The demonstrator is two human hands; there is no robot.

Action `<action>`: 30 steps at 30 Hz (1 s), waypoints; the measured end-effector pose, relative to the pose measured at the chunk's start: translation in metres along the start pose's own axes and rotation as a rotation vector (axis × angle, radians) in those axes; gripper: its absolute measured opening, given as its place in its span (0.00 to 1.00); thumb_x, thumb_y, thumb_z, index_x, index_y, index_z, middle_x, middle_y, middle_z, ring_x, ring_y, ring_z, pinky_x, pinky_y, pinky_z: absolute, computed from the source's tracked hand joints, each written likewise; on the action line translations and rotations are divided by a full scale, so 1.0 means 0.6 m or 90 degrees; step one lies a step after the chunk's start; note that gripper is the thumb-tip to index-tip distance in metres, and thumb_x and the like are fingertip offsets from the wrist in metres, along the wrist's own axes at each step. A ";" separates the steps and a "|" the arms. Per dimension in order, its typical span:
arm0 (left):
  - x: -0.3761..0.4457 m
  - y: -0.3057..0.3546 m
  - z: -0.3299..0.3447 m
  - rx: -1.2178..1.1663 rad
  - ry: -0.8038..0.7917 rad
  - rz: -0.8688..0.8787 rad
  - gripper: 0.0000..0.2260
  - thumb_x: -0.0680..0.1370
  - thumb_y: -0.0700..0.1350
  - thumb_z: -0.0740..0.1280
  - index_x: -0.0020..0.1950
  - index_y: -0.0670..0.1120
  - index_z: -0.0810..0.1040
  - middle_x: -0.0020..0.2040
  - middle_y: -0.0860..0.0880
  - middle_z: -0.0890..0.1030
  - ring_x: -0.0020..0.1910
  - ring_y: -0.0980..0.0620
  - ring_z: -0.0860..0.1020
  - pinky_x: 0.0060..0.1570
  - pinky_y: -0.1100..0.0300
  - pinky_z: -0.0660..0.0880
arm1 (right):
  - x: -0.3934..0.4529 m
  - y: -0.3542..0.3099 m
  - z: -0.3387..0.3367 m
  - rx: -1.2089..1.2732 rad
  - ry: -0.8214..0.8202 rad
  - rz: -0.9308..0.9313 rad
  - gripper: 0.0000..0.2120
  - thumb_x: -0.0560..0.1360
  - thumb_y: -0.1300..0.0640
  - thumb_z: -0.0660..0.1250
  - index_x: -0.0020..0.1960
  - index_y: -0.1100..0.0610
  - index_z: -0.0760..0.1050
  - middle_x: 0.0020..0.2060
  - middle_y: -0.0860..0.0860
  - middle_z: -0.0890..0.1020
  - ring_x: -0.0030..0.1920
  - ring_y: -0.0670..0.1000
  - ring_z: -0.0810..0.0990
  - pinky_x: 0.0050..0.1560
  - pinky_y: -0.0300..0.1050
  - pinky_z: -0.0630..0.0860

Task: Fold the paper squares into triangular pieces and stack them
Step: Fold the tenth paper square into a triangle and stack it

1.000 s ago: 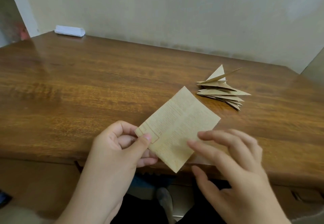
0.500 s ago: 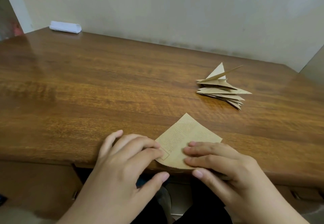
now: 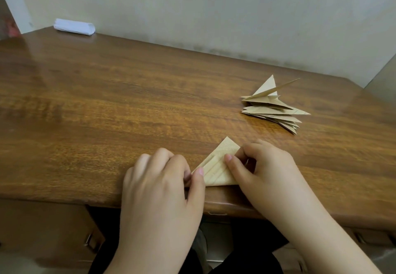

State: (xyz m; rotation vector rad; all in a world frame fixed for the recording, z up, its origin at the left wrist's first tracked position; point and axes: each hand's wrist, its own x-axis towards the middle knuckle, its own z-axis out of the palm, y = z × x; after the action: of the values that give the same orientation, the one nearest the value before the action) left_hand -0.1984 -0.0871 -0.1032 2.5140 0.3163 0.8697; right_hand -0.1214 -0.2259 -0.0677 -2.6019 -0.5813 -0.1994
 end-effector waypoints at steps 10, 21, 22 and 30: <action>-0.025 -0.032 0.015 -0.033 0.063 0.220 0.12 0.75 0.48 0.61 0.48 0.47 0.84 0.48 0.52 0.82 0.48 0.52 0.74 0.49 0.53 0.68 | 0.018 0.001 0.005 -0.069 -0.023 0.005 0.11 0.75 0.40 0.61 0.40 0.46 0.73 0.40 0.42 0.70 0.38 0.41 0.72 0.35 0.33 0.66; -0.031 -0.033 0.024 -0.006 0.093 0.203 0.13 0.75 0.49 0.61 0.46 0.47 0.85 0.48 0.51 0.83 0.48 0.50 0.74 0.50 0.54 0.67 | 0.026 0.000 0.004 -0.087 -0.050 -0.001 0.11 0.73 0.40 0.63 0.39 0.47 0.72 0.41 0.42 0.71 0.39 0.42 0.73 0.37 0.35 0.69; -0.031 -0.032 0.024 -0.005 0.099 0.200 0.13 0.75 0.49 0.61 0.45 0.47 0.85 0.47 0.51 0.83 0.48 0.50 0.74 0.49 0.54 0.67 | 0.027 -0.001 0.002 -0.084 -0.062 -0.004 0.11 0.73 0.40 0.63 0.41 0.47 0.72 0.42 0.41 0.71 0.40 0.42 0.72 0.39 0.36 0.70; -0.026 -0.034 0.019 -0.016 0.071 0.208 0.13 0.75 0.49 0.61 0.45 0.48 0.85 0.47 0.52 0.82 0.47 0.51 0.73 0.49 0.54 0.66 | 0.113 0.001 -0.063 -0.060 -0.310 0.039 0.29 0.67 0.30 0.61 0.65 0.39 0.66 0.56 0.37 0.73 0.55 0.43 0.74 0.55 0.43 0.73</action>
State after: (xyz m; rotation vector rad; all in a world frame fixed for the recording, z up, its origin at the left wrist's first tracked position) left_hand -0.2047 -0.0787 -0.1295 2.5381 -0.0748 1.1318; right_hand -0.0617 -0.2191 -0.0187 -2.7626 -0.6641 0.4488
